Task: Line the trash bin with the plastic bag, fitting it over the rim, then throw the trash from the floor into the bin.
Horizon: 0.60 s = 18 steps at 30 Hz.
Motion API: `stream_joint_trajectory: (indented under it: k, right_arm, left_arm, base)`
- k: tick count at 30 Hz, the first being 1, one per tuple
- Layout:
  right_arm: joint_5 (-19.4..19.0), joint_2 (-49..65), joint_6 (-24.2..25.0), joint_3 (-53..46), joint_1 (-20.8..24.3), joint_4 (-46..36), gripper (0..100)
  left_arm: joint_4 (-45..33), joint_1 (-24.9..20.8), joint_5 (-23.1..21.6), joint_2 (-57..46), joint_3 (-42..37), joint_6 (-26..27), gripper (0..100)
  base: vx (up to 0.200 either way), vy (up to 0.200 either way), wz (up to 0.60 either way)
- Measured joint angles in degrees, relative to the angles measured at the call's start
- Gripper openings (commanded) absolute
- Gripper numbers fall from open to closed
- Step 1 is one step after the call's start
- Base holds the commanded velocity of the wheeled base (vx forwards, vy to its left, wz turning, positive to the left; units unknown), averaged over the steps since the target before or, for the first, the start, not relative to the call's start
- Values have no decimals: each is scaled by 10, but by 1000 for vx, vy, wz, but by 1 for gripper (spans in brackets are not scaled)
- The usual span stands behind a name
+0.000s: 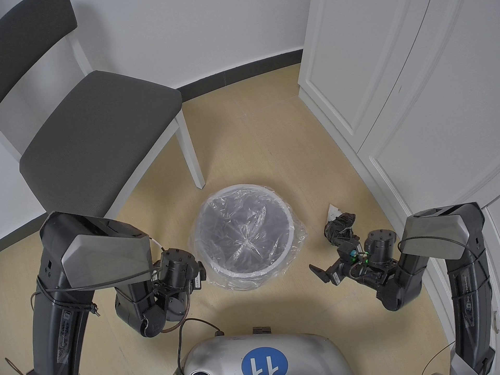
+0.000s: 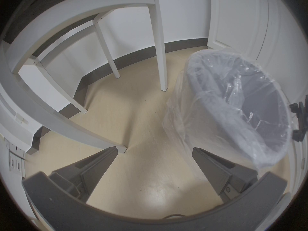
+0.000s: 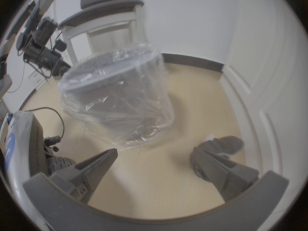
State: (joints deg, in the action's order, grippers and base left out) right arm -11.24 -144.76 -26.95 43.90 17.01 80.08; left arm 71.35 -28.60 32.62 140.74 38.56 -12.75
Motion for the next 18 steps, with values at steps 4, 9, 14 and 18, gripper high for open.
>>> stream_joint_trajectory:
  k: [4,9,14,18]
  right_arm:
    - [20,28,25,-92,-8,72,100]
    - [47,71,77,-144,-41,88,100]
    - [50,120,89,-147,-85,87,100]
    - [51,177,112,-140,-123,14,100]
  left_arm:
    - [49,-8,-13,-9,-49,10,100]
    - [109,-16,-31,-21,-107,23,100]
    - [123,-19,-35,-32,-133,27,100]
    - [130,-19,-36,-44,-149,30,100]
  base:
    - [0,0,0]
    - [0,0,0]
    - [0,0,0]
    - [0,0,0]
